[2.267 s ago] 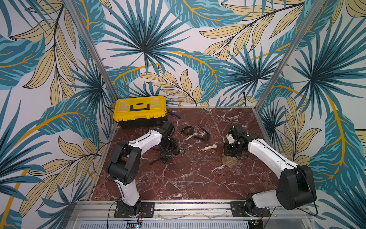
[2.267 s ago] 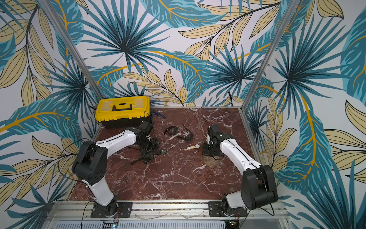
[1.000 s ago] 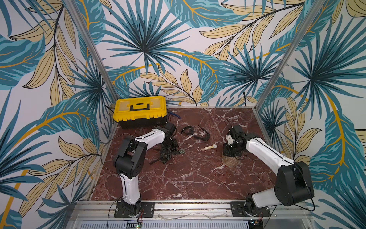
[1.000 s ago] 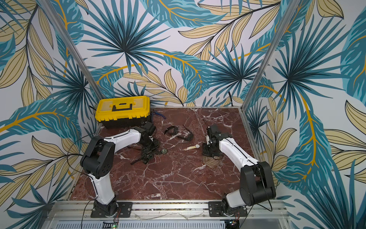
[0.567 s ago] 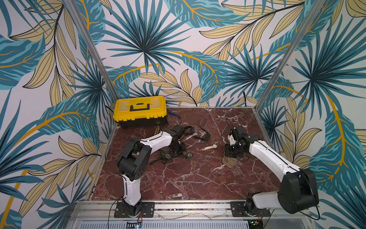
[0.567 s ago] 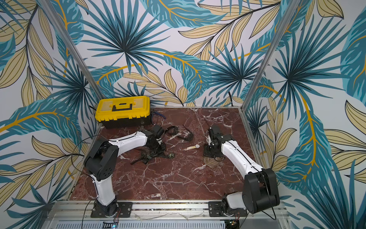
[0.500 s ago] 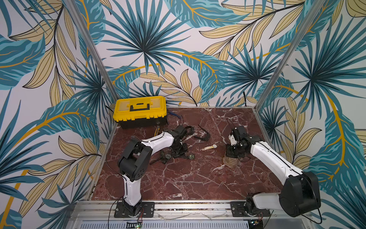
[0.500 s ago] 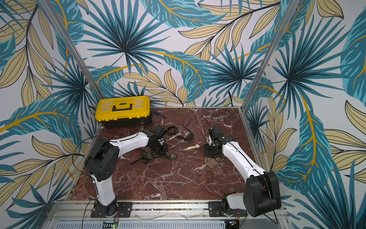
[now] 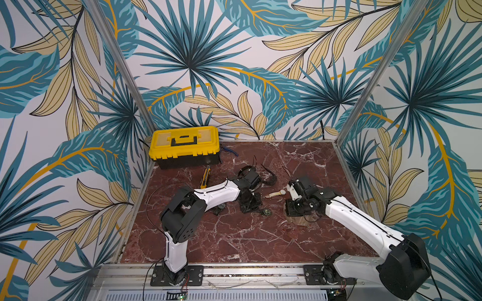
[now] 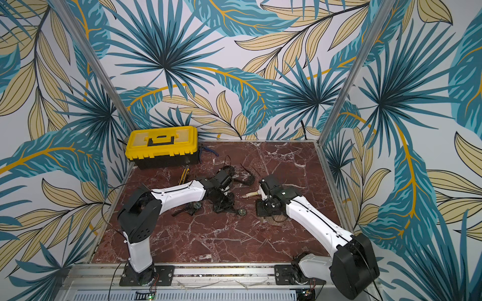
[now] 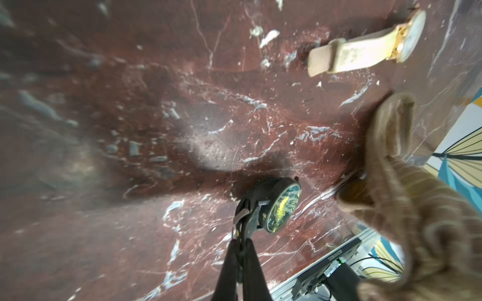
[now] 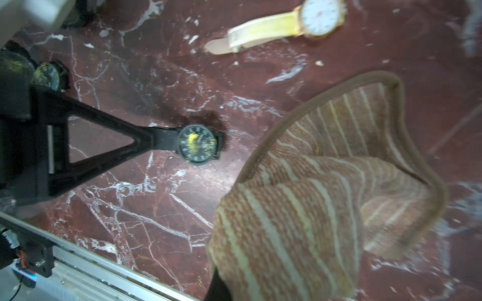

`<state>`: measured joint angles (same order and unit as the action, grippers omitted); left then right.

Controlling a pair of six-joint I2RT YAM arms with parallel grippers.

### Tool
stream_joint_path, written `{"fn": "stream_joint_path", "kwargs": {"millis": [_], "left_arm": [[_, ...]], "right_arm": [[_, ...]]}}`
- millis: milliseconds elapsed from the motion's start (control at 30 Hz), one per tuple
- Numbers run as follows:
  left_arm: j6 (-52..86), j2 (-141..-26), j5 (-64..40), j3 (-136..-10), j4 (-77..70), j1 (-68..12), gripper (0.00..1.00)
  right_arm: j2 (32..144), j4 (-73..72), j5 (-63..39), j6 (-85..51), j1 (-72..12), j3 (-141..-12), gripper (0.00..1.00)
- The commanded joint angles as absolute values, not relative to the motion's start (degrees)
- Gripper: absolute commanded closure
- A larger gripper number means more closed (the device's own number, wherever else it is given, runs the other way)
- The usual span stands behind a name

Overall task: Wipe the watch dial
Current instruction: Wipe the dirt from the watch dial.

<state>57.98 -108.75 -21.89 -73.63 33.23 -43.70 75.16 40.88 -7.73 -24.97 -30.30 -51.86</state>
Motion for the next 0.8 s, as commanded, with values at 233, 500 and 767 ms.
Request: {"fn": "stream_joint_path", "kwargs": {"millis": [233,500,767], "left_arm": [[63.27,-106.97,-23.39,-68.25,23.71,-44.47,1.00],[63.43,-105.74,-23.51,-66.67,21.09,-44.73,1.00],[63.74,-105.11,-23.14,-65.65,20.66,-45.35,1.00]], "right_arm": [[88.44,28.71,-17.31,-25.58,-32.58,-52.82,1.00],[94.76,30.68,-13.39,-26.03,-32.51,-54.64,1.00],[94.02,35.28,-5.04,-27.34,-30.57,-54.08,1.00]]}}
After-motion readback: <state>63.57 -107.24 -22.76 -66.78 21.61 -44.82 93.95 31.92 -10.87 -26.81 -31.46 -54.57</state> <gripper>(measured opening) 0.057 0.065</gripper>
